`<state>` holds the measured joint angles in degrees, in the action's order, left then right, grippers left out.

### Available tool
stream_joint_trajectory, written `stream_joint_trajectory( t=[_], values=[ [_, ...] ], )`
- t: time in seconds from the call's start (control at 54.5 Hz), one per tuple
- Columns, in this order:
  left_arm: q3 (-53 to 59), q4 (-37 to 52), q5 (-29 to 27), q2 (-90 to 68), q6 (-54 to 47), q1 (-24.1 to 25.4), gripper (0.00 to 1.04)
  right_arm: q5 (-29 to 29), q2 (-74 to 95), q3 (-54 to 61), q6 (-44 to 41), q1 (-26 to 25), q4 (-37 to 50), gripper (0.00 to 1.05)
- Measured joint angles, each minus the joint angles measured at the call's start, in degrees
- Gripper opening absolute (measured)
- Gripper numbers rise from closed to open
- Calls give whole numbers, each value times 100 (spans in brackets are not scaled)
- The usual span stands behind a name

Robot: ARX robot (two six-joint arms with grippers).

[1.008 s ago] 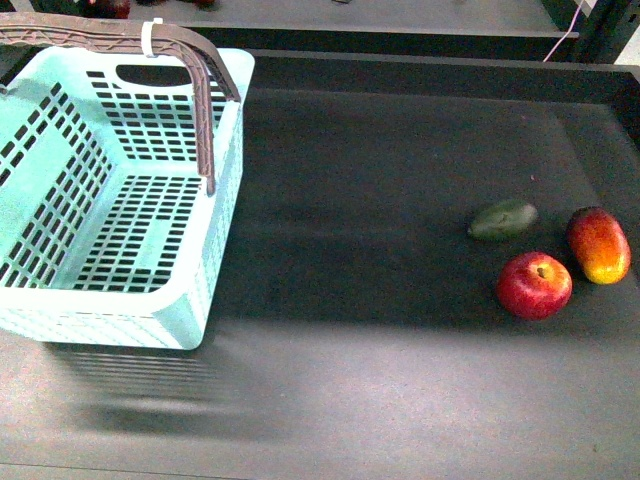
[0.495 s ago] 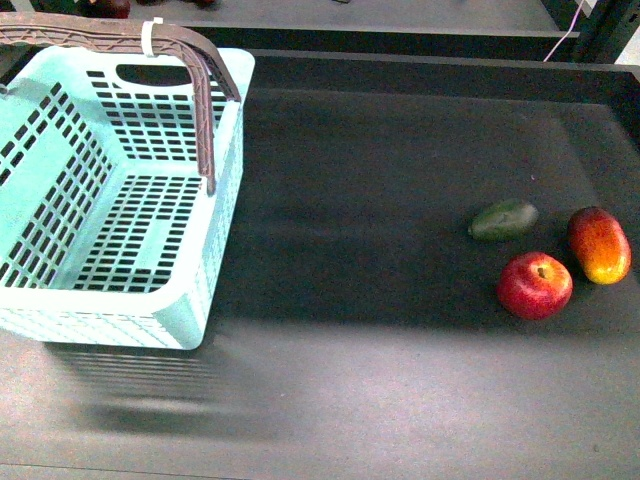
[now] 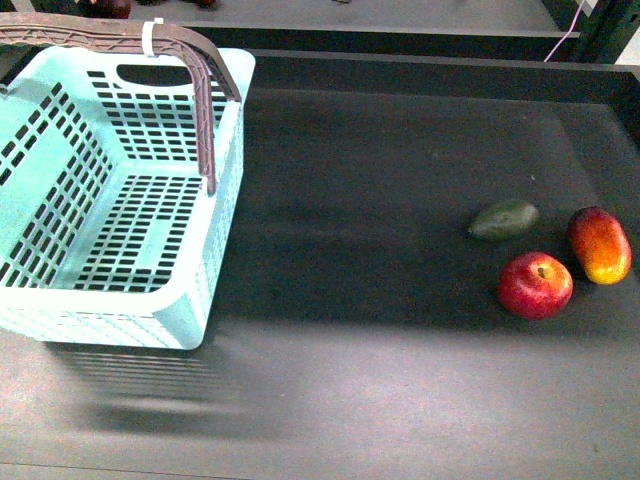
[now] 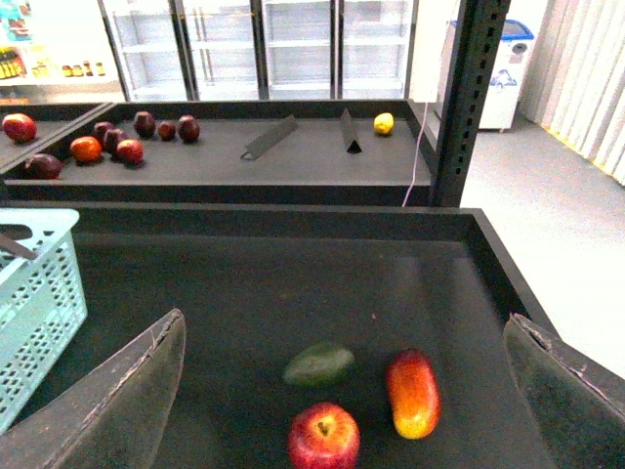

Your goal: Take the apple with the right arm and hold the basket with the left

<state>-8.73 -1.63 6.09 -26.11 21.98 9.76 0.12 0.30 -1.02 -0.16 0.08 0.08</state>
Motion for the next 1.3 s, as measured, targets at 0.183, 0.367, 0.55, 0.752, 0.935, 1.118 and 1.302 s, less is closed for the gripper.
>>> stream_joint_trajectory(
  t=[0.183, 0.367, 0.55, 0.752, 0.935, 1.118, 1.302],
  values=[
    [-560, 1075, 271, -1687, 793, -319, 98, 0, 0, 0, 0, 0, 0, 96],
    [-1016, 1624, 273, -3012, 1620, -741, 98, 0, 0, 0, 0, 0, 0, 96],
    [-1467, 1956, 254, -4212, 2409, -778, 98, 0, 0, 0, 0, 0, 0, 96],
    [-2155, 2444, 260, -5490, 3220, -752, 98, 0, 0, 0, 0, 0, 0, 96],
    [-2806, 2608, 260, -6343, 3670, -833, 98, 0, 0, 0, 0, 0, 0, 96],
    [-3488, 2664, 254, -7077, 3934, -903, 98, 0, 0, 0, 0, 0, 0, 96],
    [-4103, 2623, 232, -7582, 4061, -907, 98, 0, 0, 0, 0, 0, 0, 96]
  ],
)
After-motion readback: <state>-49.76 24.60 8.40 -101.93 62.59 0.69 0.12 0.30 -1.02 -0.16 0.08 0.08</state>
